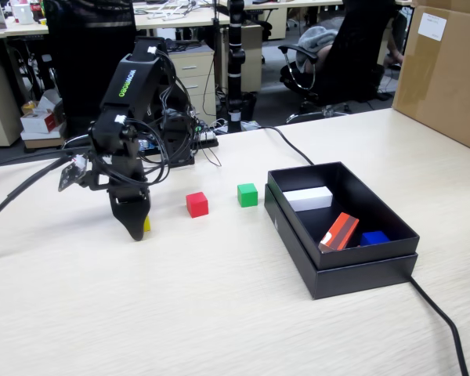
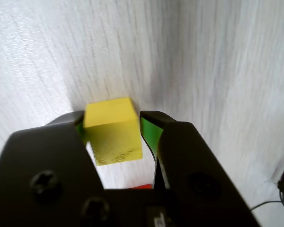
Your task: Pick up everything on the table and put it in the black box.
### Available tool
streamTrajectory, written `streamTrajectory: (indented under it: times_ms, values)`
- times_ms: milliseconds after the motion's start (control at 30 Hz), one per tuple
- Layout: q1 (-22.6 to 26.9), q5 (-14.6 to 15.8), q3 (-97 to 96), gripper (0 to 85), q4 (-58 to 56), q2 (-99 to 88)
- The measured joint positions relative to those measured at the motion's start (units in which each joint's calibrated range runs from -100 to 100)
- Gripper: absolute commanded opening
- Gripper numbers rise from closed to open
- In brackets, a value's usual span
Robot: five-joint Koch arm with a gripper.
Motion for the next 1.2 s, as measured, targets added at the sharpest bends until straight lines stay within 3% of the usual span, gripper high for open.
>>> streamTrajectory:
  times_ms: [133,467,633,867,933,1033,1067,1200]
  values:
    - [-0.2,0.1,-0.1,6.8,2.2,0.0]
    - [-0.3,0.3,-1.0,6.5,2.5,-2.7]
    - [1.8,1.5,0.7,6.6,-3.6,-15.3]
    - [10.0,5.0,5.9,6.6,-7.4,-33.4]
    - [14.6,7.7,6.7,6.6,-7.7,-35.5]
    - [18.6,10.2,10.6,6.8,-7.7,-35.6]
    - [22.4,12.6,14.7,6.8,-7.8,-35.0]
    - [26.5,13.8,25.2,6.8,-7.9,-27.8]
